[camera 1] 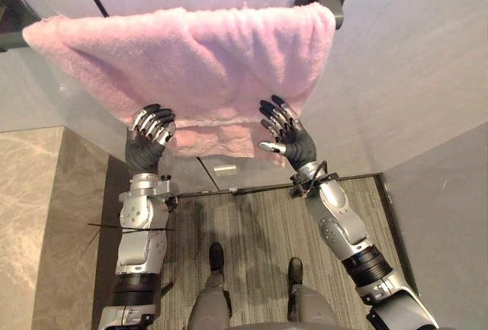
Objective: Organize washtable
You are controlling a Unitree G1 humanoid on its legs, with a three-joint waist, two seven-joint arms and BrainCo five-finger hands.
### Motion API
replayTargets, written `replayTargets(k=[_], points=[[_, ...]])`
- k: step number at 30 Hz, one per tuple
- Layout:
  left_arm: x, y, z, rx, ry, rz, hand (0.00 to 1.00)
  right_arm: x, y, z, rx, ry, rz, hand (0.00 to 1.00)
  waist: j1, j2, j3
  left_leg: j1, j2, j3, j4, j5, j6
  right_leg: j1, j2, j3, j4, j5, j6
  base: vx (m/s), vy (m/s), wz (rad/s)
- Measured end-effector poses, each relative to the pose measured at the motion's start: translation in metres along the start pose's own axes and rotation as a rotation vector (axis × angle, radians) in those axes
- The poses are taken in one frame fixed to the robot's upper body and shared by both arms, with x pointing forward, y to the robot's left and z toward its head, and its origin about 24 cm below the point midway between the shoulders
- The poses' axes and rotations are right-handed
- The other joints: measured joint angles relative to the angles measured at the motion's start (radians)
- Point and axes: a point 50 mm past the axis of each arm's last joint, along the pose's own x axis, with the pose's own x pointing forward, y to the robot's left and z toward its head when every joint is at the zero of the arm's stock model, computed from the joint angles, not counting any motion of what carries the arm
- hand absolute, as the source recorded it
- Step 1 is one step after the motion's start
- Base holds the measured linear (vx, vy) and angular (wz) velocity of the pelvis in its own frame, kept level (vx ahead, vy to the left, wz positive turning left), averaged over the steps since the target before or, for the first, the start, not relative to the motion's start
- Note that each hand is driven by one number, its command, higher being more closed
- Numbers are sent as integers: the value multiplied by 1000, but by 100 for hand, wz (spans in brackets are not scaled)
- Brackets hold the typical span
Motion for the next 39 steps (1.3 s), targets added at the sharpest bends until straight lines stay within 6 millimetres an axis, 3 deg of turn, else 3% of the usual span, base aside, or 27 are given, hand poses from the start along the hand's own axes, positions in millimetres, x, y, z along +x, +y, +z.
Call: replayTargets(k=[9,14,17,19,20,21,24,25,27,29,32,35,36,37,39], points=[[-5,14,0,37,-3,69,0,-15,-10,-9,23,25,-71,0,1,0,0,9,0,-1,0,0,0,5,0,-1,-5,0,0,0,0,0],[-32,31,-33,102,166,109,0,-46,-23,-32,-51,138,-142,0,0,0,0,16,1,-1,0,-1,-1,29,0,-4,-21,3,2,21,0,1],[-71,49,-69,136,379,172,0,-90,-52,-66,-112,336,-296,0,1,-1,-1,53,1,0,0,-12,-6,75,1,-5,-42,5,3,36,2,0],[-113,66,-95,188,576,210,0,-136,-70,-96,-142,534,-420,0,1,-1,-4,89,2,0,0,-23,-8,116,2,-8,-61,4,3,0,0,0],[-126,71,-102,204,632,223,0,-148,-73,-103,-152,585,-444,0,1,-1,-4,97,3,0,0,-25,-8,128,3,-8,-63,4,3,0,0,0],[-154,80,-117,230,765,262,0,-181,-80,-118,-180,723,-500,0,1,-1,-6,112,3,-1,0,-29,-8,144,3,-9,-64,1,4,0,0,0],[-204,90,-134,248,969,350,0,-238,-86,-140,-212,963,-595,0,1,-3,-16,142,2,-1,0,-36,-9,178,3,-10,-68,-2,4,5,-1,1],[-239,95,-141,250,1096,422,0,-274,-86,-148,-207,1097,-683,0,1,-3,-29,168,1,0,0,-41,-9,202,2,-10,-76,-4,3,0,0,0],[-275,99,-142,243,1213,509,0,-308,-84,-152,-185,1215,-771,0,0,-2,-41,198,2,0,1,-50,-12,232,3,-9,-77,-12,2,0,0,0],[-324,99,-138,216,1373,659,0,-350,-84,-148,-169,1347,-907,0,-1,5,-71,219,4,0,1,-61,-17,248,4,-10,-67,-27,1,-10,-5,2],[-341,95,-136,187,1420,738,0,-379,-81,-142,-140,1432,-996,0,-1,18,-82,208,3,-29,1,-62,-17,242,4,-38,-38,-44,-8,-59,-6,26],[-341,92,-137,144,1405,783,0,-381,-82,-141,-130,1437,-1015,0,-6,36,-96,160,23,-44,15,-90,-35,191,10,-62,22,-62,-26,-85,-20,22],[-333,99,-137,151,1378,794,0,-379,-73,-148,-90,1435,-1018,0,-12,-21,-112,143,18,-7,58,-142,-36,173,-21,-63,22,-60,-42,-46,-10,8],[-326,103,-137,141,1348,808,0,-377,-68,-152,-62,1421,-1029,0,-1,-41,-106,69,40,23,370,-189,16,156,-32,-65,38,-45,-40,-45,-6,-8],[-329,100,-138,125,1348,828,0,-382,-64,-151,-42,1420,-1056,0,-2,-37,-108,33,95,24,750,-317,25,163,-24,-57,47,-43,-41,-31,-1,-21]])
